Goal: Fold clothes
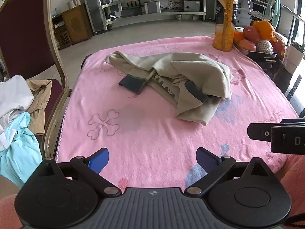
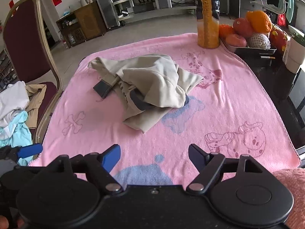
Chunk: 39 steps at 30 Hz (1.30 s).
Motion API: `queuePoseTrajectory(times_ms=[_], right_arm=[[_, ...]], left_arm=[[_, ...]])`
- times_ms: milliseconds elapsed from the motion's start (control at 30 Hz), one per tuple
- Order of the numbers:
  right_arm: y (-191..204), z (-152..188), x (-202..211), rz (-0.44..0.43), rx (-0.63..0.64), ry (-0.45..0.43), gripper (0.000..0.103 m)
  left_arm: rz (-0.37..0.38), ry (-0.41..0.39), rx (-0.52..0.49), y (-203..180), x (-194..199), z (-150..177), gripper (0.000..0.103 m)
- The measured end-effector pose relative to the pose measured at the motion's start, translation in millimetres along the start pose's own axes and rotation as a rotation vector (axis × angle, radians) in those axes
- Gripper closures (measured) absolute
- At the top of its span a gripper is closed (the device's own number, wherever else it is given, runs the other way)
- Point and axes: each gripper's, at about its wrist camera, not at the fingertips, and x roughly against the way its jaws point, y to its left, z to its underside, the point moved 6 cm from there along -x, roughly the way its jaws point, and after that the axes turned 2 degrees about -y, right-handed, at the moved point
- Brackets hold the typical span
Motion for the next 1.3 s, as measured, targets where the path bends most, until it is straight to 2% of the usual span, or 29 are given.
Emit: queuePoseTrajectory(times_ms=[267, 433, 1300], right_arm=[[-2.3, 6.6, -2.7, -0.012, -0.040, 0.041, 0.025], [-3.2, 6.8, -3.6, 0.009, -0.030, 0.032, 0.024], [-2.6, 9.5, -6.4, 0.019, -0.020, 0.036, 0.023]], left_arm=[[0.009, -0.005, 0.017, 2.1, -6.9, -3.3, 0.007], [-0.013, -0.001, -0.001, -0.3, -4.7, -3.4, 0.006], [-0.002, 0.013, 0.004, -3.4, -7.7, 1.8, 0.005]])
